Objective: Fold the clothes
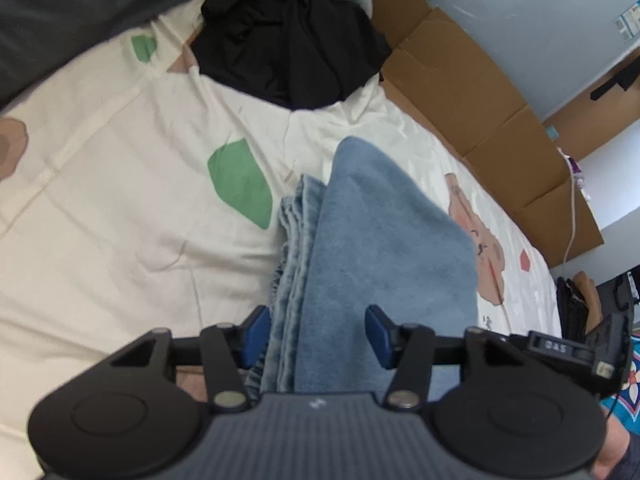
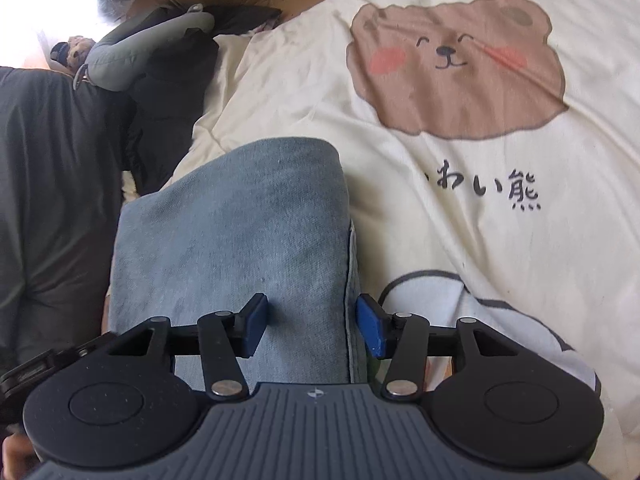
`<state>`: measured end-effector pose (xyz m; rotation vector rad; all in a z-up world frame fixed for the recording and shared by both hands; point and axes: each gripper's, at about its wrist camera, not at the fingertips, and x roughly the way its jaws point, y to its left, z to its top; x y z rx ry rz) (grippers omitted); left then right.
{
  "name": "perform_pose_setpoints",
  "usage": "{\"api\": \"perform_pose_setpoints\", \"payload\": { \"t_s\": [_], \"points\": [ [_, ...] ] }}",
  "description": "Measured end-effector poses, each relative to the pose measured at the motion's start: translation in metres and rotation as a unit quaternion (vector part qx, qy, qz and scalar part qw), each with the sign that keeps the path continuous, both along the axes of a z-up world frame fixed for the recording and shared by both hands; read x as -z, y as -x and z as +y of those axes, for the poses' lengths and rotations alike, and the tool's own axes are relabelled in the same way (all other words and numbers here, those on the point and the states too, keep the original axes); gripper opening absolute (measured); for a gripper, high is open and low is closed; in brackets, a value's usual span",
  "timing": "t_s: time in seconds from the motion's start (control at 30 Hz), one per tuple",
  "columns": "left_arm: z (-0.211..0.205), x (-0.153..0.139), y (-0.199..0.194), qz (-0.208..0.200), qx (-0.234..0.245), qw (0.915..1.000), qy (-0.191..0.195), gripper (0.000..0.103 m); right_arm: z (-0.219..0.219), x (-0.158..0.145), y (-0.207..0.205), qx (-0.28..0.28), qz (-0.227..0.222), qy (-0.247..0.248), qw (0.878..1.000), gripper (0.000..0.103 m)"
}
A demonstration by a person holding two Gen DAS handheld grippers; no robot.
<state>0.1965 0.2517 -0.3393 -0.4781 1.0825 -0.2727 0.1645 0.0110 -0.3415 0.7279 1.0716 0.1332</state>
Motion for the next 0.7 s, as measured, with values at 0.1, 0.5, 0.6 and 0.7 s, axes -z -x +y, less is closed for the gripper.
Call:
{"api": "perform_pose_setpoints", "payload": {
  "t_s": [0.1, 0.5, 0.6, 0.7],
  "points": [
    [-0.003, 0.01, -0.001, 0.011, 0.003, 0.9999, 0.004, 0.055, -0.001, 0.008, 0.003, -0.008, 0.004, -0.018, 1.0, 0.06],
    [0.011, 0.038, -0.006, 0.027, -0.005, 0.9982, 0.053, 0.069, 0.001, 0.015, 0.008, 0.0, 0.001, -0.072, 0.997, 0.061],
    [0.012, 0.04, -0.006, 0.022, -0.001, 0.998, 0.059, 0.066, 0.001, 0.015, 0.012, 0.006, -0.004, -0.079, 0.997, 0.061],
    [0.012, 0.043, -0.005, 0.023, 0.0, 0.9976, 0.065, 0.065, 0.001, 0.029, 0.011, 0.004, 0.007, -0.091, 0.996, 0.063]
  ]
}}
